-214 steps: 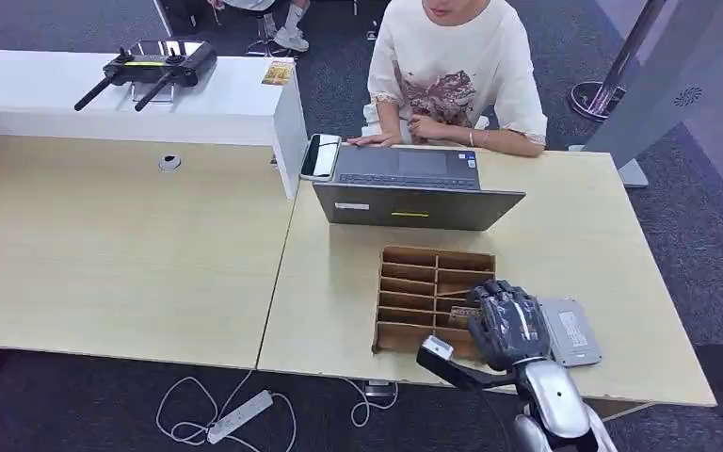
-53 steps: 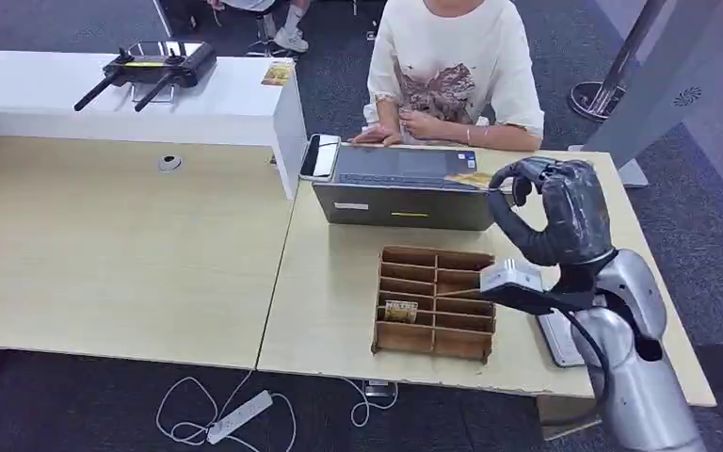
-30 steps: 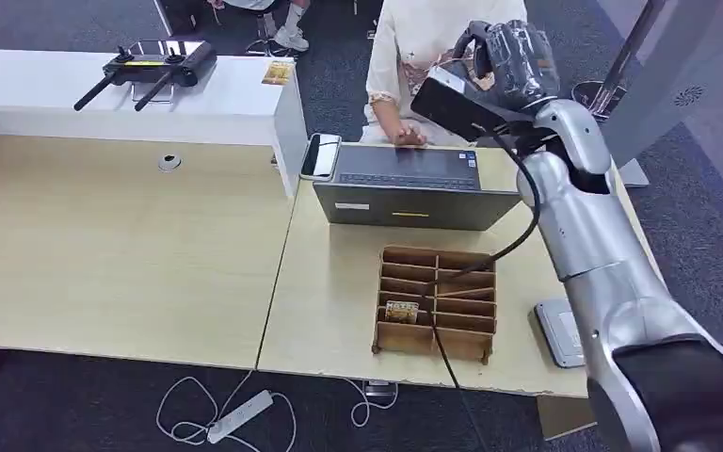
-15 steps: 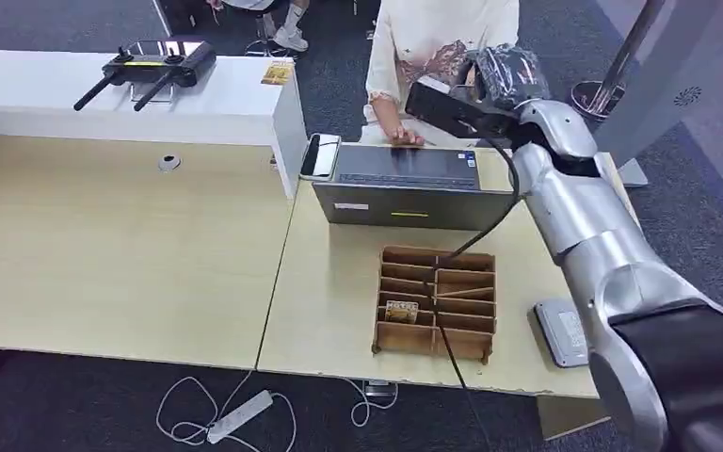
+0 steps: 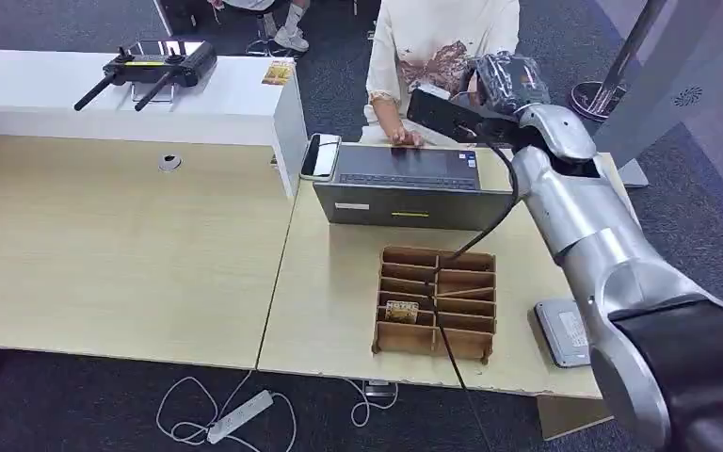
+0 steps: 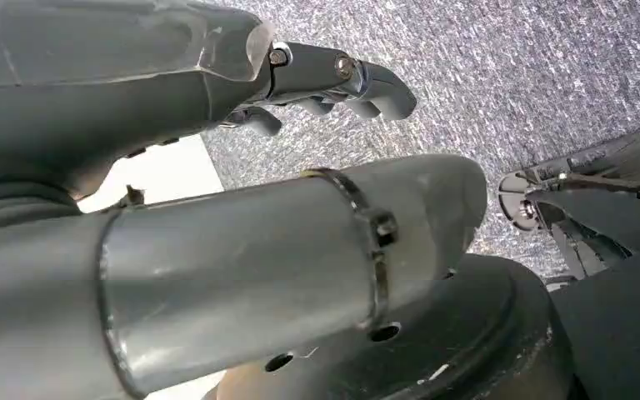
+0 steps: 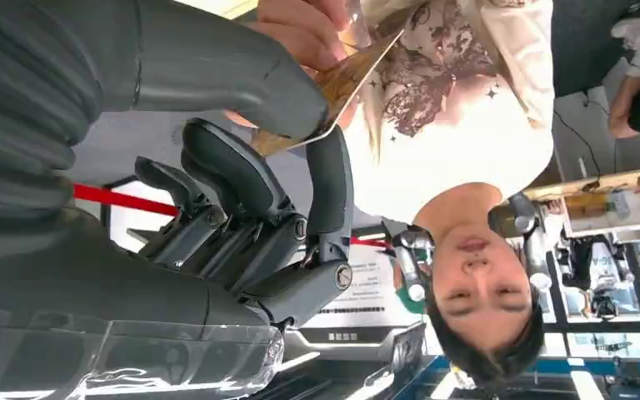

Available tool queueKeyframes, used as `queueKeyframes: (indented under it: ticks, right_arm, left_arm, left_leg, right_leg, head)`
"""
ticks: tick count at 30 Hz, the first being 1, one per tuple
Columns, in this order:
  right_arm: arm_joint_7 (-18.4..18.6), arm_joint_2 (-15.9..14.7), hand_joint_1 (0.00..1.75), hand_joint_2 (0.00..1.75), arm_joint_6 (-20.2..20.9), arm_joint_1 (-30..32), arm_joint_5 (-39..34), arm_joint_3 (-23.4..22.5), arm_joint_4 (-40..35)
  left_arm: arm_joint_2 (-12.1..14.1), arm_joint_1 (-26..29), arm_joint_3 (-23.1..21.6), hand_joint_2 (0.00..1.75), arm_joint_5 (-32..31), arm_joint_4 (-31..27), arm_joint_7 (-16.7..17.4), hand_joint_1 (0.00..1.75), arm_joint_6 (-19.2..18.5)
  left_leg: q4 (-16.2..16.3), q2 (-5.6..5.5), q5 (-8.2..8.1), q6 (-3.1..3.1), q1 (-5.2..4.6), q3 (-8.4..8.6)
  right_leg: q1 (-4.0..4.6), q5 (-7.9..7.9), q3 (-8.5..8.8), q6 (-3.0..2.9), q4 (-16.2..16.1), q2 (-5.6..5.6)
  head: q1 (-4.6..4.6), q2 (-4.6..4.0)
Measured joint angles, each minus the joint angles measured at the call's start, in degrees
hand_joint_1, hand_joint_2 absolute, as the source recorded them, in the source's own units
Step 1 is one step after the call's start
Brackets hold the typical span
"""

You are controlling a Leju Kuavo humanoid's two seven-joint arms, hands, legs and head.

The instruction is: Pass the card to the sensor for recognition and then transmit it.

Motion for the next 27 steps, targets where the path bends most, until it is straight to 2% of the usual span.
queueKeyframes:
  ticks: [7, 13, 17, 21, 24, 27]
  right_arm:
    - [0.31, 0.0, 0.0, 1.75, -0.09, -0.03, 0.02, -0.07, 0.83]
    - [-2.49, 0.0, 0.0, 1.75, -2.87, 0.15, -3.33, -1.49, 0.76]
    - [-6.78, 0.02, 0.0, 1.75, -5.56, 1.23, -7.59, -3.85, -0.68]
    - [-13.69, 0.35, 0.0, 1.75, -8.11, 3.45, -14.94, -7.46, -4.27]
    - [-18.3, 0.7, 0.0, 1.75, -8.55, 7.53, -23.27, -10.06, -10.26]
    - [-20.26, 0.81, 0.0, 1.75, -7.92, 12.85, -32.0, -11.17, -17.86]
  left_arm:
    - [0.13, 0.05, 0.0, 0.0, 0.02, 0.0, 0.0, 0.0, 0.28]
    - [0.2, 0.12, -0.04, 0.0, 0.11, 0.0, -0.02, 0.0, 0.46]
    - [0.22, 0.33, -0.04, 0.0, 0.26, 0.0, -0.13, 0.0, 0.81]
    - [0.28, 0.4, -0.04, 0.0, 0.37, 0.0, 0.0, 0.0, 1.01]
    - [0.31, 0.42, -0.02, 0.0, 0.72, 0.0, 0.52, 0.0, 1.22]
    - [0.31, 0.43, 0.0, 0.0, 1.0, 0.0, 1.0, 0.0, 1.77]
  left_leg:
    - [0.0, 0.0, 0.0, 0.0, 0.0, 0.0]
    - [0.0, 0.0, 0.0, 0.0, 0.0, 0.0]
    - [0.0, 0.0, 0.0, 0.0, 0.0, 0.0]
    - [0.0, -0.01, 0.0, 0.0, 0.0, 0.0]
    - [0.0, -0.01, 0.0, 0.0, 0.01, 0.0]
    - [0.0, -0.02, -0.01, 0.0, 0.01, 0.0]
  right_leg:
    - [0.0, 0.0, 0.0, 0.0, 0.0, 0.0]
    - [0.0, 0.0, 0.0, 0.0, 0.0, 0.0]
    - [0.0, 0.0, 0.0, 0.0, 0.0, 0.0]
    - [0.0, 0.0, 0.0, 0.0, 0.0, -0.01]
    - [0.0, 0.0, 0.0, 0.0, -0.01, -0.01]
    - [0.01, -0.01, 0.0, 0.0, -0.01, -0.01]
  head:
    - [0.0, 0.0]
    - [-0.02, 0.0]
    - [-0.02, 0.0]
    - [0.0, 0.0]
    - [-0.04, 0.0]
    - [0.0, 0.0]
